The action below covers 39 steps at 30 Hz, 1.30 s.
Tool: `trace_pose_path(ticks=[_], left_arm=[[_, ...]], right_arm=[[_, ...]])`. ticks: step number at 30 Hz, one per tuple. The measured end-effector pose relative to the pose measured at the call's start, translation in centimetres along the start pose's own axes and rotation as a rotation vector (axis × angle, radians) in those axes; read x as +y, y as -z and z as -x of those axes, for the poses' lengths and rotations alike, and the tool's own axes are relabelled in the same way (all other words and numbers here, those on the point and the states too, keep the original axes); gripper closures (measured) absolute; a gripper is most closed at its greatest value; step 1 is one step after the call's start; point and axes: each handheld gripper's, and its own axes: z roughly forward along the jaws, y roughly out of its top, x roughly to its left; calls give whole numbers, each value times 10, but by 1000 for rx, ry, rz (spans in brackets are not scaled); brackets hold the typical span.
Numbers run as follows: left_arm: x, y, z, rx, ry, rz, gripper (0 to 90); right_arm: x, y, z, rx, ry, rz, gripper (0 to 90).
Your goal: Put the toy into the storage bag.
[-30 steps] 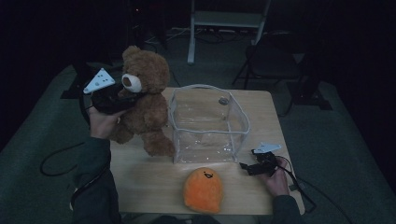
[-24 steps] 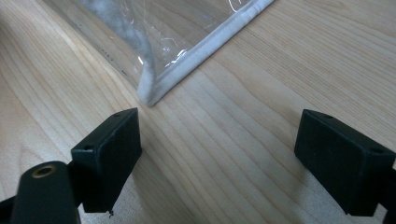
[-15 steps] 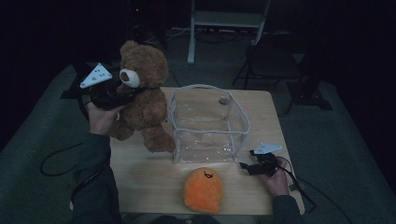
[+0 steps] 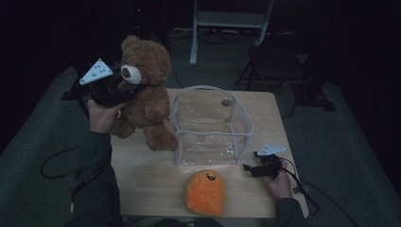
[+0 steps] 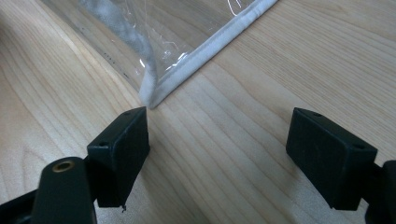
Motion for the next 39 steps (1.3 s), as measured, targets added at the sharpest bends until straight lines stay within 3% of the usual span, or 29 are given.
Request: trace_pose_path(ticks=[16, 39], left_arm=[[20, 0, -2, 14, -6, 35, 476], [45, -19, 2, 31, -5, 36, 477]], right_arm=[[0, 0, 0, 1, 3, 0, 201], [0, 0, 0, 1, 3, 0, 201]])
